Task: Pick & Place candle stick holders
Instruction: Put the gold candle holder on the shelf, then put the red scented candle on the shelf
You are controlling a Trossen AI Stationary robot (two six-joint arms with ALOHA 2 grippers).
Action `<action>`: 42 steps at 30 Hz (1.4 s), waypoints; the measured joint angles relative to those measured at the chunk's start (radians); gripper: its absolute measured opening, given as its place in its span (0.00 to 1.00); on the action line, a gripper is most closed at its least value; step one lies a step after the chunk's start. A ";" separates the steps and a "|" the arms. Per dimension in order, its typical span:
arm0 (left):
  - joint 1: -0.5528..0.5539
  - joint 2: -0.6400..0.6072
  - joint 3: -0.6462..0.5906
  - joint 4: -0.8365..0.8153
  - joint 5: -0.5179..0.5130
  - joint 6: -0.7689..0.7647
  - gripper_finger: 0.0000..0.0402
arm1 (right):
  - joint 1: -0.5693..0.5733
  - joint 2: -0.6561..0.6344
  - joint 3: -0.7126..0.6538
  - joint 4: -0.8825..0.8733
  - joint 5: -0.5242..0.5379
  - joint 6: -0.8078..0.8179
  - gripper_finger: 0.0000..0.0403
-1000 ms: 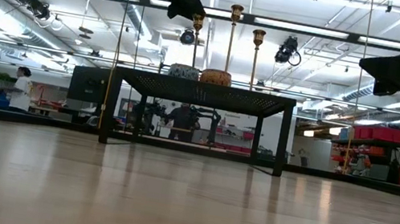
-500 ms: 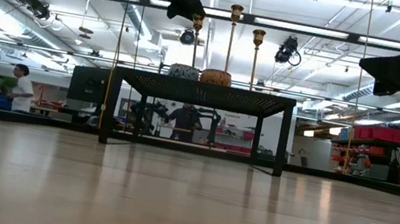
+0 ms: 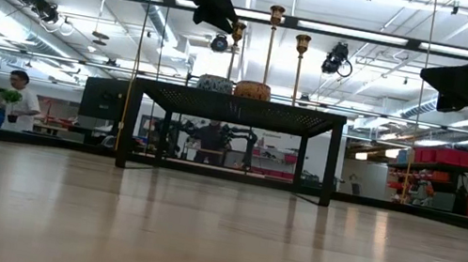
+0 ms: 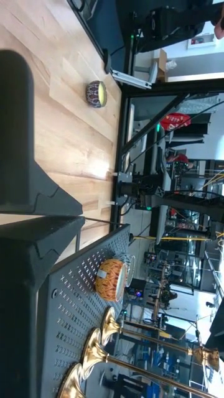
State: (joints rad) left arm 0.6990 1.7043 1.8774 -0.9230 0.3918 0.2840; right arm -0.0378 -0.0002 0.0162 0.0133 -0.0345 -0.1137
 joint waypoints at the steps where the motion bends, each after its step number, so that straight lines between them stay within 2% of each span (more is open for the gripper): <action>1: -0.002 0.000 0.000 0.000 -0.007 0.000 0.55 | 0.000 0.000 0.000 0.000 0.000 0.000 0.03; 12: -0.012 -0.024 0.000 -0.061 -0.070 0.000 0.53 | 0.000 0.000 0.000 0.000 0.000 0.000 0.03; 19: -0.031 -0.076 0.000 -0.171 -0.191 0.037 0.53 | 0.000 0.000 0.000 0.000 0.000 0.000 0.03; 24: -0.067 -0.121 0.000 -0.218 -0.197 0.011 0.53 | 0.000 0.000 0.000 0.000 0.000 0.000 0.03; 31: -0.167 -0.169 0.000 -0.256 -0.219 -0.025 0.53 | 0.000 0.000 0.000 0.000 0.000 0.000 0.03; 42: -0.377 -0.176 0.000 -0.297 -0.234 -0.091 0.53 | 0.000 0.000 0.000 0.000 0.000 0.000 0.03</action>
State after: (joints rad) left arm 0.3221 1.5280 1.8778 -1.2196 0.1581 0.1932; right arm -0.0378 -0.0002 0.0162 0.0132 -0.0345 -0.1136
